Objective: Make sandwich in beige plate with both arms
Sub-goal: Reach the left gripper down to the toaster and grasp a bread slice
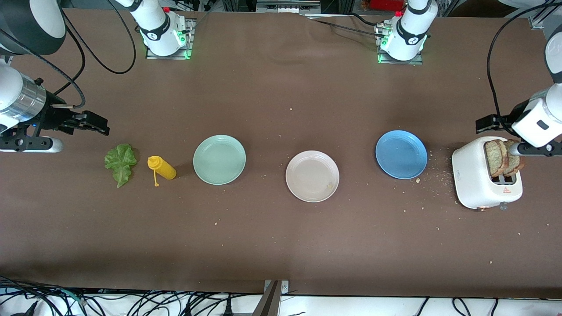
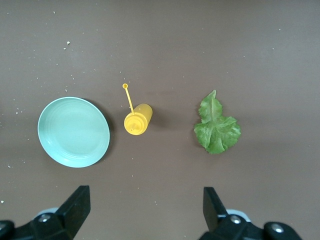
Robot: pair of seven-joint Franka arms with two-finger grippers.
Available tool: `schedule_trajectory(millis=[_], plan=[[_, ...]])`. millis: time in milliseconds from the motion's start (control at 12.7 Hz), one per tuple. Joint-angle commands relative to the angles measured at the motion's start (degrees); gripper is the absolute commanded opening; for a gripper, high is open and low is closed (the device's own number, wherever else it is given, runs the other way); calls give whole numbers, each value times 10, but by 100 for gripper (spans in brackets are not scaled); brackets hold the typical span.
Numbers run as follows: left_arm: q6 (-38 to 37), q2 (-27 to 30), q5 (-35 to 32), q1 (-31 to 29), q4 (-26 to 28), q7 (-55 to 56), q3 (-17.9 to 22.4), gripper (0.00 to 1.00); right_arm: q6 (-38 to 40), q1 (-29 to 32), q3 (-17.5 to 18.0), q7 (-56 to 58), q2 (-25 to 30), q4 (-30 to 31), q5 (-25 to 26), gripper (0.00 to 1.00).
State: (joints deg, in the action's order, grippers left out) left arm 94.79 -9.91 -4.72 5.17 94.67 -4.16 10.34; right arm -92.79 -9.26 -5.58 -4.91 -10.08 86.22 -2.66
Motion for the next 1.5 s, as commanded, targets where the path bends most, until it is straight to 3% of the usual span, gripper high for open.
schedule_trajectory(millis=[0, 473, 710, 1105, 1262, 1420], plan=[[36, -41, -19, -15, -4, -10, -3, 100, 9, 3, 0, -5, -2, -8, -12, 100], [86, -92, -14, -80, -12, -38, -6, 100, 10, 3, 0, -4, -2, -8, -12, 100], [95, -124, -8, -92, -15, -104, -5, 100, 10, 3, 0, -4, -2, -7, -12, 100], [106, -136, -8, -97, -14, -107, -7, 99, 10, 3, 0, -4, -2, -8, -12, 100], [109, -136, -8, -97, -12, -106, -7, 85, 10, 3, 0, -4, -3, -7, -12, 100], [109, -136, -10, -98, -12, -106, -7, 54, 10, 3, 0, -4, -2, -7, -12, 100]])
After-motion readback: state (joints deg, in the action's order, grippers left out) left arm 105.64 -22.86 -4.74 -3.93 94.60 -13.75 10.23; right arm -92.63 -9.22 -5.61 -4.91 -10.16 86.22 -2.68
